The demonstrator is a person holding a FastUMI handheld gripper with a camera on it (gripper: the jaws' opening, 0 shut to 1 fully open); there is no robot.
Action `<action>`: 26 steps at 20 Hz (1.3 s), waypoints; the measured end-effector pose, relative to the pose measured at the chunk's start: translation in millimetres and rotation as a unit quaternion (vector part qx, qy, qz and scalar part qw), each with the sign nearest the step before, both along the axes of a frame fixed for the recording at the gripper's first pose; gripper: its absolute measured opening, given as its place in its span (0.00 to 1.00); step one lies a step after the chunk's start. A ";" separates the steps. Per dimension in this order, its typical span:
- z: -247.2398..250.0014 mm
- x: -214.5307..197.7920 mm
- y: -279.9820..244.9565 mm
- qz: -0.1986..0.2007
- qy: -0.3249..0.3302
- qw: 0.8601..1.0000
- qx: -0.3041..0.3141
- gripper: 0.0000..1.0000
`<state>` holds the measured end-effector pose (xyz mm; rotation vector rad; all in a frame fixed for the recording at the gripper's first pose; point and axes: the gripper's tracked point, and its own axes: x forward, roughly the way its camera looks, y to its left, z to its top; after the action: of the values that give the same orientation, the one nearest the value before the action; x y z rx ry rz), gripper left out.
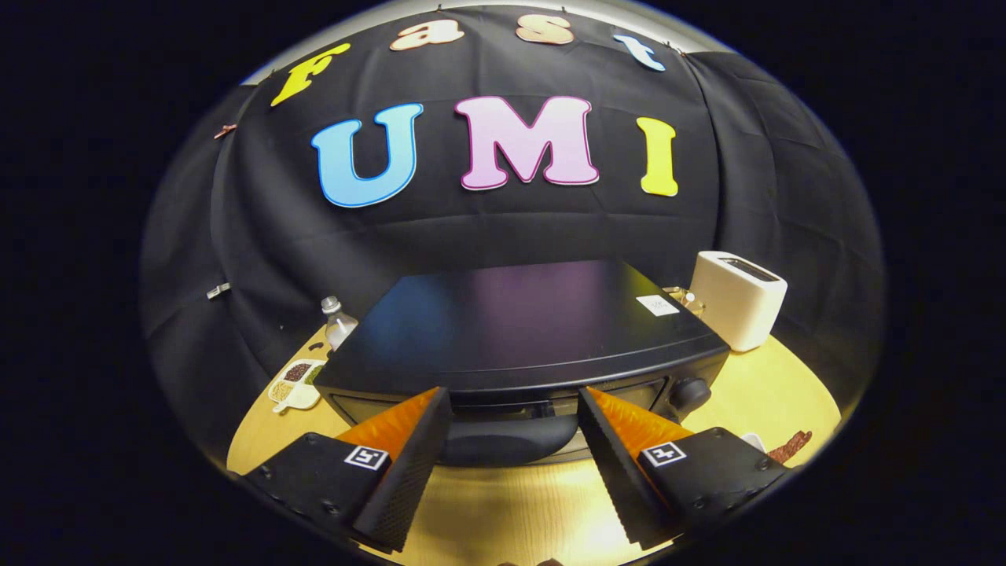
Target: Open the toaster oven, put the food inside, and close the toaster oven door.
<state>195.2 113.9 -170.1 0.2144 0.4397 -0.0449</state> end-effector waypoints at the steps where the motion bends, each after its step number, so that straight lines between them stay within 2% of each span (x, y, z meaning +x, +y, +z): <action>1: -1.0 -6.1 -0.8 0.004 0.004 1.000 0.003 1.00; 12: -44.2 -101.2 7.4 0.037 0.070 0.997 -0.011 0.99; 15: -77.6 -132.6 16.0 0.074 0.117 0.989 -0.055 0.98; 17: -86.8 -150.8 16.2 0.090 0.125 0.985 -0.075 1.00; 21: -47.2 -164.4 0.0 0.098 0.075 0.989 -0.078 0.98; 26: 3.4 -171.7 -85.3 0.061 0.039 0.993 -0.088 0.98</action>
<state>23.5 28.5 -166.7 0.0121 0.5236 0.0279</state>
